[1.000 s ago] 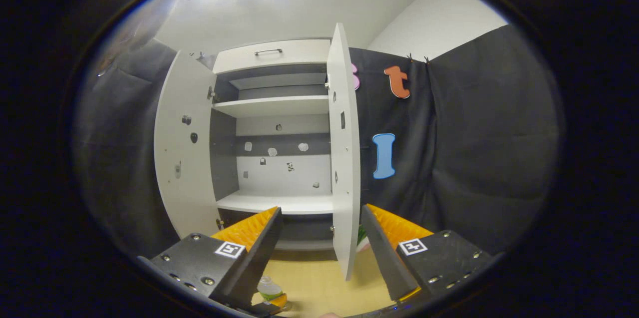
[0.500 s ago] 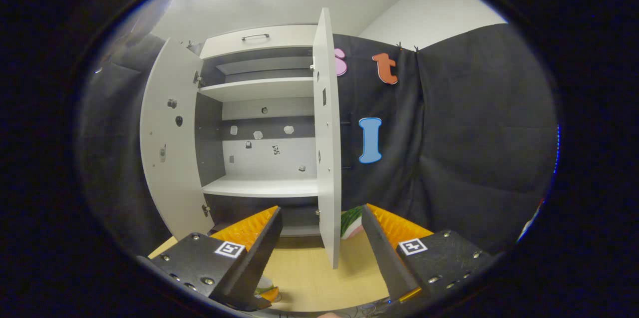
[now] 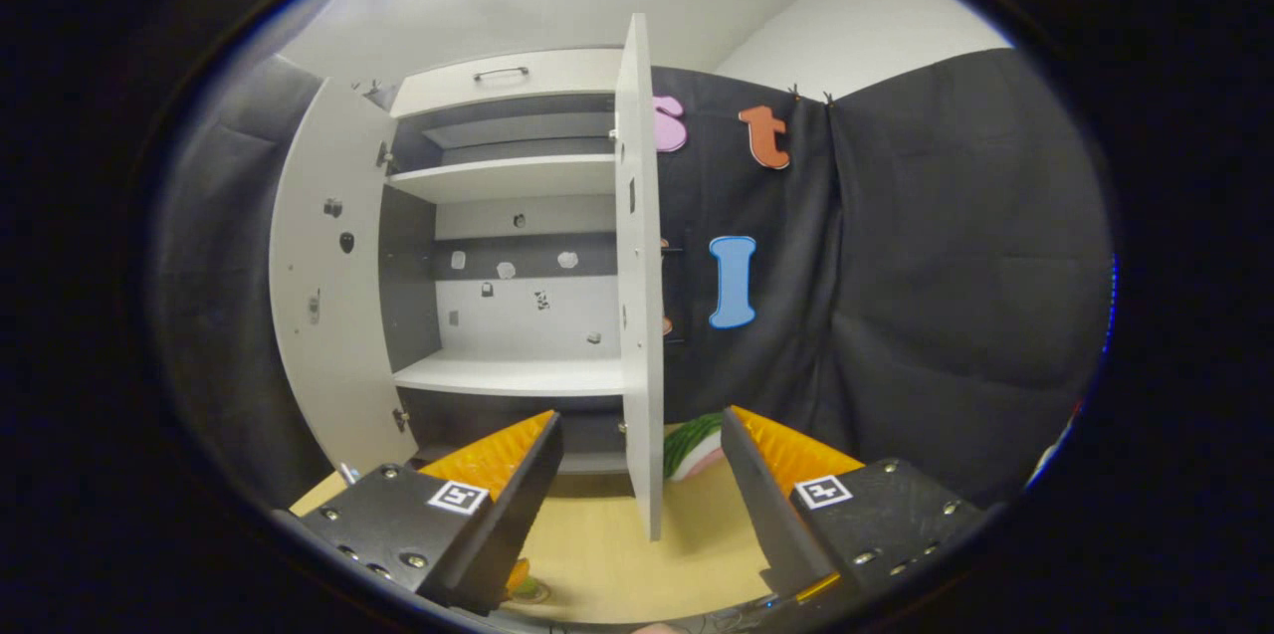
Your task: Grasp the bottle in the cabinet with the left hand and place it on the coaster, then close the right door with the right hand and the left door with the left hand.
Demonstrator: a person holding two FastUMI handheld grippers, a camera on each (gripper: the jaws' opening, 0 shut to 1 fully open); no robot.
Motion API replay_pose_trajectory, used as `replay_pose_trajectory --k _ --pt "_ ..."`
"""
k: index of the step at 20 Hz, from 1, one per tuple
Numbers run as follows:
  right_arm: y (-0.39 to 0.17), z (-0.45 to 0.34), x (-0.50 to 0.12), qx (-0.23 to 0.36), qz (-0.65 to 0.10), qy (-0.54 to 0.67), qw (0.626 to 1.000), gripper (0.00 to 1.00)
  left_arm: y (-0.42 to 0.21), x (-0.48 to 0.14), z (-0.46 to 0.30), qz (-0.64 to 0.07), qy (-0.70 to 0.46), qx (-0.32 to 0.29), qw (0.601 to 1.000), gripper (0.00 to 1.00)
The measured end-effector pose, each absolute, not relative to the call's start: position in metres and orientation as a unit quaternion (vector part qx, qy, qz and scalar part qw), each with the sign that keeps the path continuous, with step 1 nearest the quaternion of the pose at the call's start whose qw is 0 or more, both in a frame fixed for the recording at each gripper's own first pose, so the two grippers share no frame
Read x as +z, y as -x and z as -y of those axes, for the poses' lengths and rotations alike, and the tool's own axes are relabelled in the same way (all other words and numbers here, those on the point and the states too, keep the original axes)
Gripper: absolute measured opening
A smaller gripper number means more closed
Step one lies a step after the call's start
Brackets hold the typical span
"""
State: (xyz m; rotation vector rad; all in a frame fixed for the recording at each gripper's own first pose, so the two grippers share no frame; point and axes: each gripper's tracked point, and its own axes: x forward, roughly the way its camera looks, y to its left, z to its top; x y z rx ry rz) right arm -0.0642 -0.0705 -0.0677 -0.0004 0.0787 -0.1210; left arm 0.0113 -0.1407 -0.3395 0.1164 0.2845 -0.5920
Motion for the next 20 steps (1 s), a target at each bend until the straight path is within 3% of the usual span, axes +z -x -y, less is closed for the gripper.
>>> replay_pose_trajectory --k 11,16,20 --pt "0.065 0.129 -0.055 -0.053 -0.023 -0.007 0.998 0.94 -0.009 -0.179 0.129 -0.078 -0.022 -0.265 0.961 0.95" --pt "0.040 0.185 -0.033 -0.056 -0.011 0.017 0.998 0.96 0.006 -0.119 0.098 -0.054 -0.026 -0.235 0.970 0.95" --pt "0.002 0.222 -0.014 -0.036 -0.006 0.036 0.999 0.96 0.019 -0.096 0.059 -0.035 -0.094 -0.188 0.977 0.94"
